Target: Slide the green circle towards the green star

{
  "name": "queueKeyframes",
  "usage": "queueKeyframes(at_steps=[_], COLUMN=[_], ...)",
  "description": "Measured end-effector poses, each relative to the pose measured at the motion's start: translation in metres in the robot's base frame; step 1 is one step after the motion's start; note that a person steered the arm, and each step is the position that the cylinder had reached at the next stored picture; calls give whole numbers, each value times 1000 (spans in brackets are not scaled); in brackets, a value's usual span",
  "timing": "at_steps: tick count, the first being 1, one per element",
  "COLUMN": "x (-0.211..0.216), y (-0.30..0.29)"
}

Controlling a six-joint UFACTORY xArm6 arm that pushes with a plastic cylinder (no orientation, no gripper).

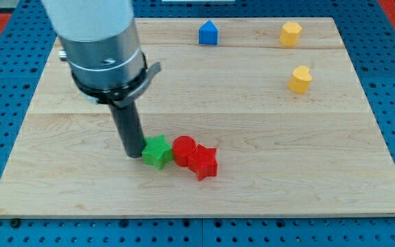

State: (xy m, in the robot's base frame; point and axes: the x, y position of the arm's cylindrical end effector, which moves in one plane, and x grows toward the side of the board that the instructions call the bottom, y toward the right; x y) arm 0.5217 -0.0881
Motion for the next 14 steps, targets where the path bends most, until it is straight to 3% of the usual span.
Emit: queueKeyframes(at_steps=[1,2,3,4,5,6,7,9,11,14], x=[5,13,-14,-65,-118,-158,-156,-194,-115,-82], y=[22,-13,-57,-117,-140,-138,-85,-67,-3,-24])
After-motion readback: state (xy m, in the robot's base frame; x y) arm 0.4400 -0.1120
